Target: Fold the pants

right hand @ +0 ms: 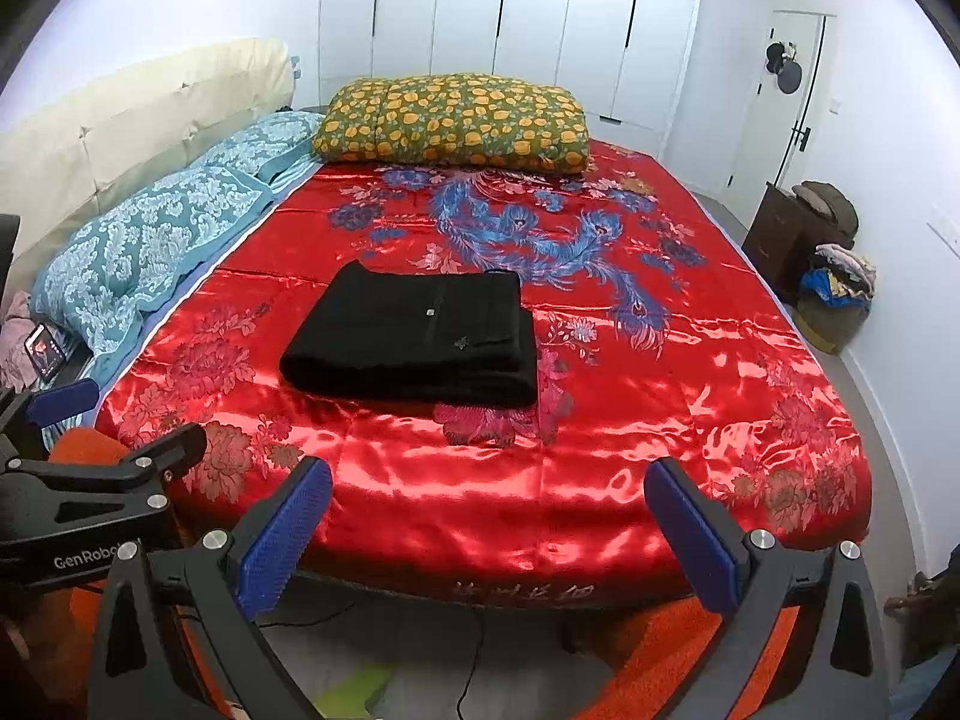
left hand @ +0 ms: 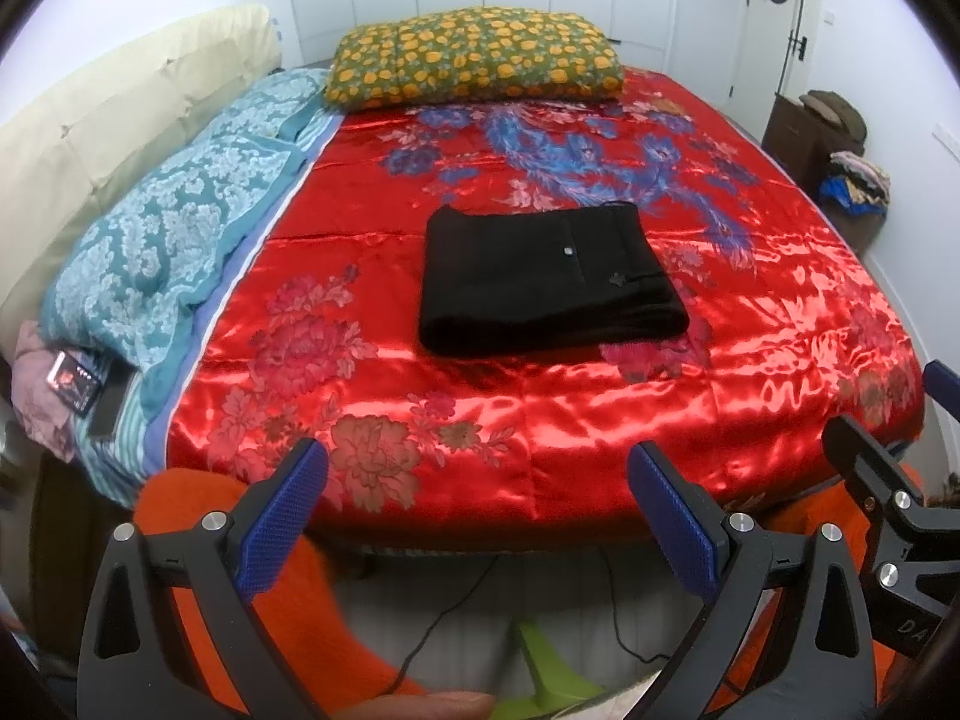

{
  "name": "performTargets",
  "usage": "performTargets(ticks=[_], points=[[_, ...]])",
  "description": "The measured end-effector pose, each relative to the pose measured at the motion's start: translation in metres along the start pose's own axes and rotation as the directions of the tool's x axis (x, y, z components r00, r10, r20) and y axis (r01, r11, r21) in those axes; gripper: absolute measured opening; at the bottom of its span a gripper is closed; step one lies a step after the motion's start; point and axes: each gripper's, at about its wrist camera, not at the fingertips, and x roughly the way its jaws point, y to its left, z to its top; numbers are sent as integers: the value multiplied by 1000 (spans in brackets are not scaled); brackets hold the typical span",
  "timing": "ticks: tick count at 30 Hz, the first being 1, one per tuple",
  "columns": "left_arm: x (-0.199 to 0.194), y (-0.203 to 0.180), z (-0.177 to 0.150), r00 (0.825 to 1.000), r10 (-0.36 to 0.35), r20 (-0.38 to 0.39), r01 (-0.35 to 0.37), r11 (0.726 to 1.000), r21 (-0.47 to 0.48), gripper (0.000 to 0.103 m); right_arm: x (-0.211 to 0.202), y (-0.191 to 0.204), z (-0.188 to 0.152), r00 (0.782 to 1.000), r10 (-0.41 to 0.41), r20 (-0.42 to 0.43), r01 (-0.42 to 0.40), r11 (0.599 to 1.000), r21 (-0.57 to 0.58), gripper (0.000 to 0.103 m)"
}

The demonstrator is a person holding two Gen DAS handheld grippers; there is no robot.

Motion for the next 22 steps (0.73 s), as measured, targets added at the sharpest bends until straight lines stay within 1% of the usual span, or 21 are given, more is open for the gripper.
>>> performTargets(ticks=[14,17,22], points=[[5,-4,-1,1000,3,-16,-3,1000,14,100,5,-3,-2,1000,-1,-14,1,1000,-3,103],[6,-4,-1,1000,-17,-20,17,1000,2,100,5,-2,-2,1000,-1,-14,1,1000,-3,103],[4,-6,-1,1000,-8,-4,8,1000,10,100,5,-2,-2,1000,-1,-13,1,1000,-2,103]])
